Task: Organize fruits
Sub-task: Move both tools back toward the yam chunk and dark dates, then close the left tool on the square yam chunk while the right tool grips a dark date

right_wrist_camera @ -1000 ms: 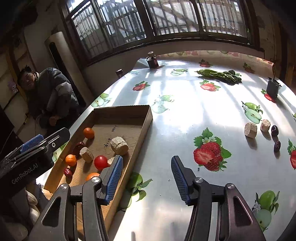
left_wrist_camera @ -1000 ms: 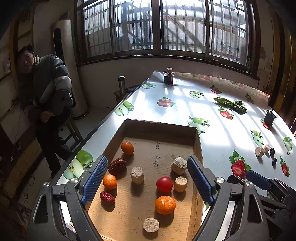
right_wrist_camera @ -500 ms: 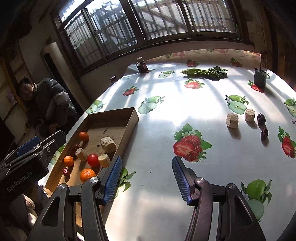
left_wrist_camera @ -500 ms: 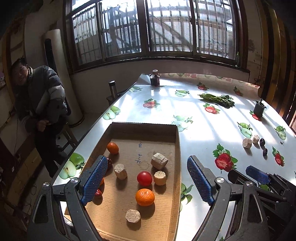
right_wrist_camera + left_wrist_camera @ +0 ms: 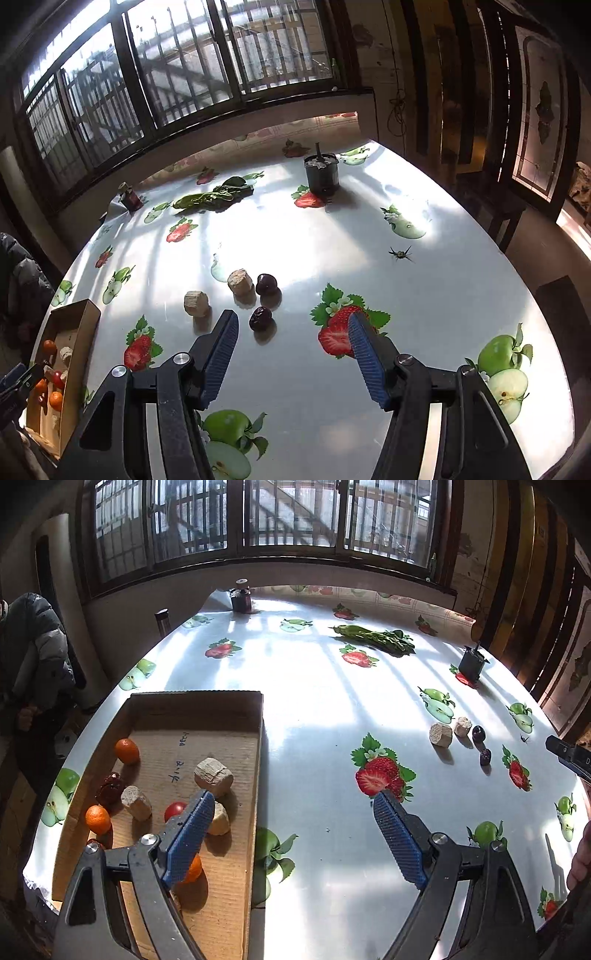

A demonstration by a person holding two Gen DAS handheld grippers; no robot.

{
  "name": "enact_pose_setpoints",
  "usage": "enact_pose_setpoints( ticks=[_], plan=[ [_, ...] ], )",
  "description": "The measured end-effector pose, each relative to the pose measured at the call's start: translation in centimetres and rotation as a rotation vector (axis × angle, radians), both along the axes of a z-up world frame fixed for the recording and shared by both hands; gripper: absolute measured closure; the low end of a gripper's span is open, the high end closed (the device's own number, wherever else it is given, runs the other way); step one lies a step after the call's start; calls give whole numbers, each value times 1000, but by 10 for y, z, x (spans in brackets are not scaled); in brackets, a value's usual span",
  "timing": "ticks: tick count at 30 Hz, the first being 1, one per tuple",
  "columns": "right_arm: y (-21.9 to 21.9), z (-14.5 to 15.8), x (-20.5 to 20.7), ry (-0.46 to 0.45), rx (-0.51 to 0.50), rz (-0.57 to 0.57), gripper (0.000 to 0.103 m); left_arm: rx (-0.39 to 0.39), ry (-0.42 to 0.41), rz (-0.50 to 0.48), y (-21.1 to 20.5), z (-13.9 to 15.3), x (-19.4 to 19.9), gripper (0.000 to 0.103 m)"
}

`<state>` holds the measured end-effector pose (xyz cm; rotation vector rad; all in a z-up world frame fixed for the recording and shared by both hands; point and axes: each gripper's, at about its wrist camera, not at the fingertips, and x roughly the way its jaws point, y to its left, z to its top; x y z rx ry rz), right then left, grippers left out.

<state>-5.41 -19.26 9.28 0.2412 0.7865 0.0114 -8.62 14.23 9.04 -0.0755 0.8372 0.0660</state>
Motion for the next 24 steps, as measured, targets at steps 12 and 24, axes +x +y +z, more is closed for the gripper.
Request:
enact_pose_setpoints(
  ticks=[12,24],
  plan=[
    [44,-68,69,138,11,136,42,-8,3,-253,-99,-28,88,16],
    [47,-80,72,105,-85,146,72,-113,31,-333,-137,-60,144,33]
  ],
)
